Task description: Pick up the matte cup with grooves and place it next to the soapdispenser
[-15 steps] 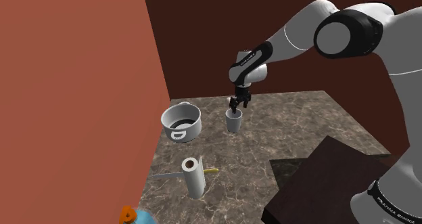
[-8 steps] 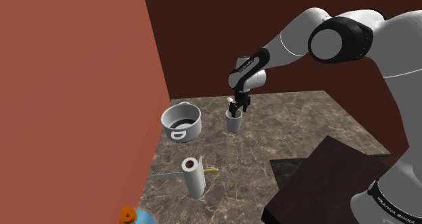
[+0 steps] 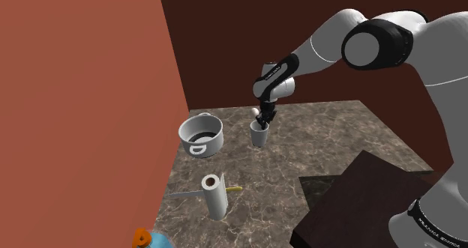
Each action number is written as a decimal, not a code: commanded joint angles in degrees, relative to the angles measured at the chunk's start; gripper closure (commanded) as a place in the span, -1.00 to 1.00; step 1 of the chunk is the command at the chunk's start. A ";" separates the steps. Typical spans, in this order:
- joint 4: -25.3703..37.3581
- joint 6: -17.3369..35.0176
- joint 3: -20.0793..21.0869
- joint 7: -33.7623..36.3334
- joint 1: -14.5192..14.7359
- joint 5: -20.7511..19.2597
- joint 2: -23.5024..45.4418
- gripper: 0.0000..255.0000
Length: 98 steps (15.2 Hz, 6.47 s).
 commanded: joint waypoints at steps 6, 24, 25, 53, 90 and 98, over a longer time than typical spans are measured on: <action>-0.01 0.00 0.00 0.00 0.00 0.00 0.00 1.00; -1.16 -8.16 -0.96 1.54 0.55 -1.27 -9.37 1.00; -1.11 -8.69 -1.01 1.63 0.58 -1.35 -9.86 1.00; 5.78 -25.51 -1.90 4.23 0.87 -3.29 -19.94 1.00; -18.58 -20.83 11.40 35.59 19.09 -4.55 -43.31 1.00; -18.33 -19.40 16.90 46.68 24.58 -4.99 -42.87 1.00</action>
